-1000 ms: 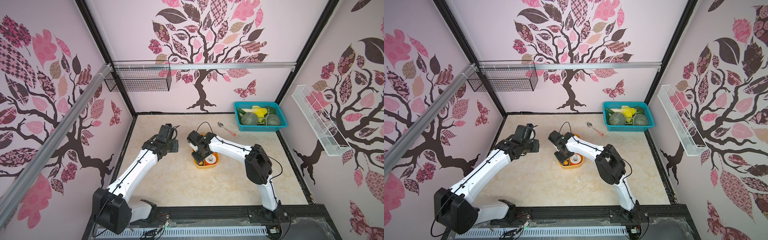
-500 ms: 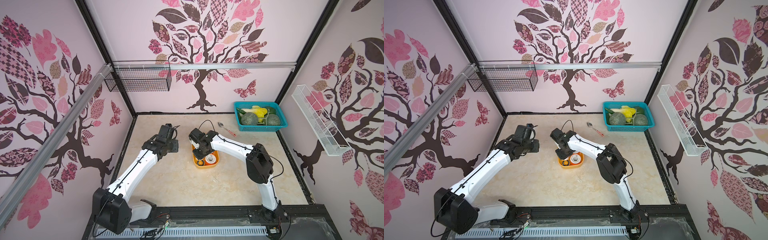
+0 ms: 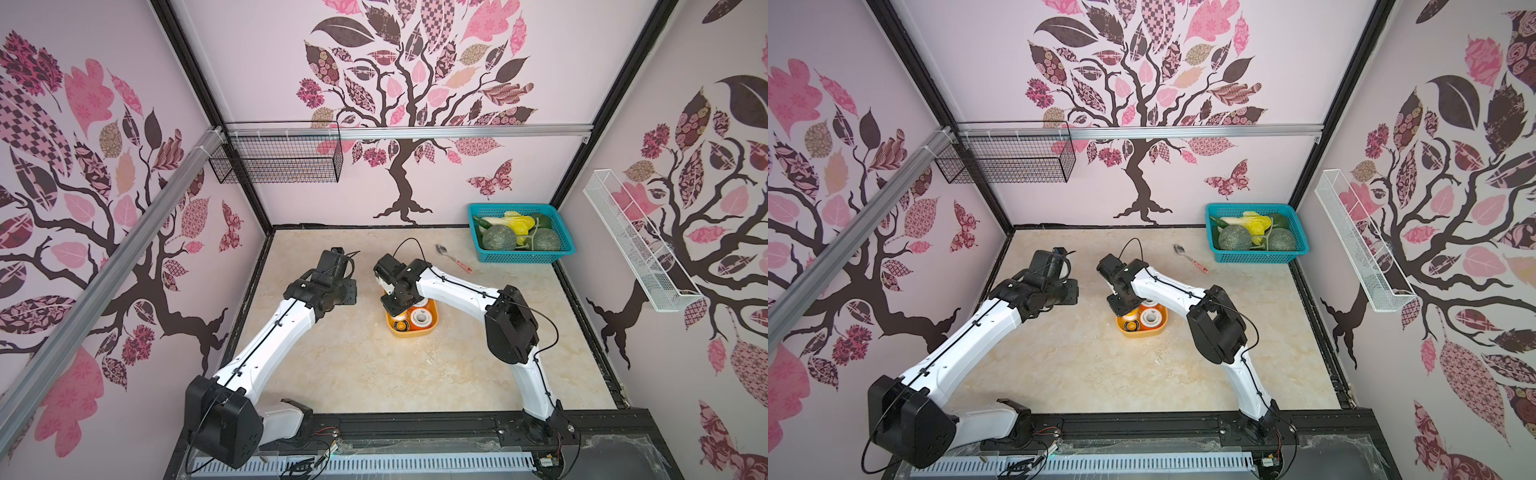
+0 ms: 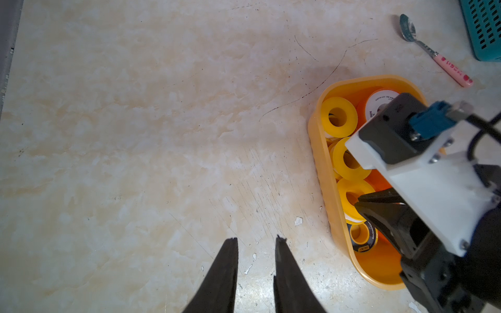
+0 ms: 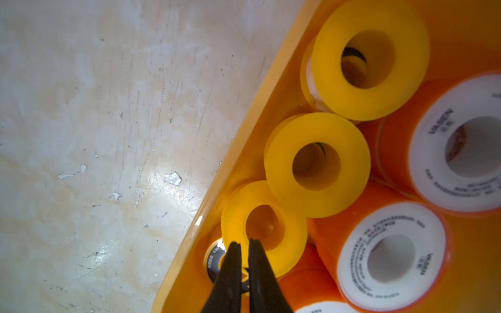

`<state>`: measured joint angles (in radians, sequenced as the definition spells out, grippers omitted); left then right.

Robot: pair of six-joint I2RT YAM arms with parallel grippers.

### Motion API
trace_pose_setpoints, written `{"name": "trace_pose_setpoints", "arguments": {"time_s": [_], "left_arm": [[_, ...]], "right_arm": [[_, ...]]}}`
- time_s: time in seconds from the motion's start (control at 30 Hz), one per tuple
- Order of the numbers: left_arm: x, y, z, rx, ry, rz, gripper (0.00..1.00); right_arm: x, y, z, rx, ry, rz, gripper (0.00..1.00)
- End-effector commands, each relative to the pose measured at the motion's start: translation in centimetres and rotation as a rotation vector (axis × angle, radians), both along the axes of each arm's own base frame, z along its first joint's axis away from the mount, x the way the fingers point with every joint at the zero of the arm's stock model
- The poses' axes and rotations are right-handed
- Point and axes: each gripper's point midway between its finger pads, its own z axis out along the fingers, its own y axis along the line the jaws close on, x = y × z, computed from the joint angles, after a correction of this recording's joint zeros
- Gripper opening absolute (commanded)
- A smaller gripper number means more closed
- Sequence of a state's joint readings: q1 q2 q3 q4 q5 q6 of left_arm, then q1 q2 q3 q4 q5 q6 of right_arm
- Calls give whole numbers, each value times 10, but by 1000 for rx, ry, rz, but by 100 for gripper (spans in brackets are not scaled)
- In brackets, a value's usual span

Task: Put the sealing tape into the storage box
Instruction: Place the sealing tape in the storage box.

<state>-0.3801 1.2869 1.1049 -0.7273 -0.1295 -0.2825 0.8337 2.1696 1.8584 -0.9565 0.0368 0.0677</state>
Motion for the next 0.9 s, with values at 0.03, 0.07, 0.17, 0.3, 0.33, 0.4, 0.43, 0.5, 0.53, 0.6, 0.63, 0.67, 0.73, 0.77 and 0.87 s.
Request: {"name": "trace_pose_setpoints", "arguments": {"time_s": [0.03,0.07,0.17,0.3,0.33,0.4,0.43,0.5,0.53,0.6,0.63,0.67,0.73,0.77,0.87], "left_arm": [[1,0,8,1,-20,-7,28],[1,0,8,1,-20,-7,28],[1,0,7,1,-19,-8,28],[1,0,7,1,-20,-9,28],[1,0,8,2,-20,-8,28],[1,0,8,1,-20,-10,28],[1,0,8,1,-20,-10,28],[1,0,7,2,-19,-9,28],[1,0,7,2,-18,-9,28],[1,0,7,0,-16,-11,28],[1,-1,7,0,-16,-12,28],[1,-1,6,1,-13,-13,29],[1,-1,6,-1,-13,-12,28],[1,-1,7,-1,-15,-13,28],[1,-1,7,-1,-15,-13,28]], "right_arm": [[10,0,-2,-7,-13,-25,12],[10,0,-2,-10,-16,-27,13],[13,-4,-6,-21,-16,-39,13],[15,-5,-8,-23,-19,-48,13],[14,-5,-8,-23,-18,-47,13],[14,-5,-10,-27,-12,-47,13],[14,-6,-11,-29,-8,-48,13],[12,-6,-14,-33,-1,-47,13],[11,-7,-16,-37,4,-45,13],[9,-8,-20,-43,13,-44,14],[7,-9,-22,-47,22,-44,14],[5,-10,-24,-49,29,-42,14],[3,-11,-28,-51,43,-40,14],[1,-12,-30,-53,53,-40,14],[-5,-13,-31,-51,74,-35,14]]}}
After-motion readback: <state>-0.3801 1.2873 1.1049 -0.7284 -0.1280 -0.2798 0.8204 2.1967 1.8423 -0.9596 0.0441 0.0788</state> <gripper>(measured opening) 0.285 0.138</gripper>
